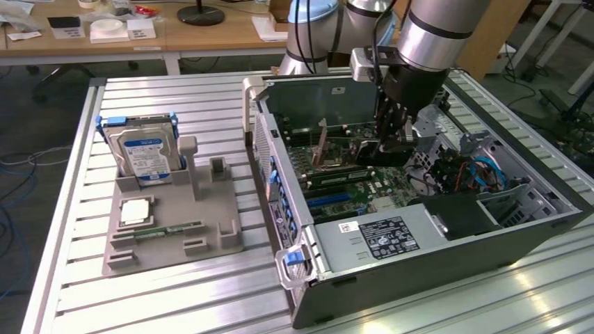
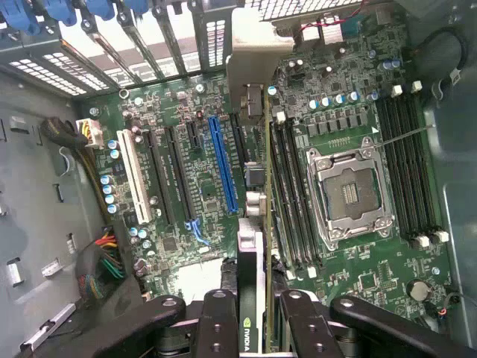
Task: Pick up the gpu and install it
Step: 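Insert the gpu into the slot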
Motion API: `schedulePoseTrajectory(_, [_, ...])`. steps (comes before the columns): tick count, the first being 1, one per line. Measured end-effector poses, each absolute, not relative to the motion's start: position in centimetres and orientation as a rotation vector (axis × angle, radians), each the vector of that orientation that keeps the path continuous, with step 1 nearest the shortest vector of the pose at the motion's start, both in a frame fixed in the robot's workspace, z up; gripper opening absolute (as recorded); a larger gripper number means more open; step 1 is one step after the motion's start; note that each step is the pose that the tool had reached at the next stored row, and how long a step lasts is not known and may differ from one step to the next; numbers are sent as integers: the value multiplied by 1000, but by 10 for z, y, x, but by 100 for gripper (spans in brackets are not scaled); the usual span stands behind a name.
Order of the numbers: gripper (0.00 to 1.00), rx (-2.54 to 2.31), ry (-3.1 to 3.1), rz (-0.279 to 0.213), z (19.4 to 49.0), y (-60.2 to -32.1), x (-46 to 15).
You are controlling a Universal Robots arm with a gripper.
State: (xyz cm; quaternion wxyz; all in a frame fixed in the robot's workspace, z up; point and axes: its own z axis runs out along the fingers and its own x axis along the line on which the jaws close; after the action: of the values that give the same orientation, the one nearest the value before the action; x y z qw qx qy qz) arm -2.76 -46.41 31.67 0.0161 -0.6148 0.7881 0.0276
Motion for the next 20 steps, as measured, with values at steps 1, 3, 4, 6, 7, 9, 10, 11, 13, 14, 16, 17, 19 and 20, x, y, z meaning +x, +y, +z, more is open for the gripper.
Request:
schedulePoseTrajectory(1, [27,-1912,2451,86,317,-464,-28])
schedulePoseTrajectory(3, [27,-1912,2450,86,317,-464,-28])
schedulePoseTrajectory(4, [27,-1913,2450,86,317,-464,-28])
schedulePoseTrajectory(6, [27,-1914,2449,86,317,-464,-28])
schedulePoseTrajectory(7, [27,-1916,2448,86,317,-464,-28])
schedulePoseTrajectory(9, [27,-1921,2444,86,317,-464,-28])
schedulePoseTrajectory(10, [27,-1922,2443,86,317,-464,-28])
schedulePoseTrajectory(11, [27,-1922,2443,86,317,-464,-28])
schedulePoseTrajectory(13, [27,-1922,2443,86,317,-464,-28])
schedulePoseTrajectory(14, [27,-1922,2443,86,317,-464,-28])
schedulePoseTrajectory(16, [27,-1923,2442,86,317,-464,-28])
schedulePoseTrajectory(17, [27,-1925,2440,86,317,-464,-28])
schedulePoseTrajectory(19, [27,-1935,2433,86,317,-464,-28])
schedulePoseTrajectory(20, [27,-1940,2430,86,317,-464,-28])
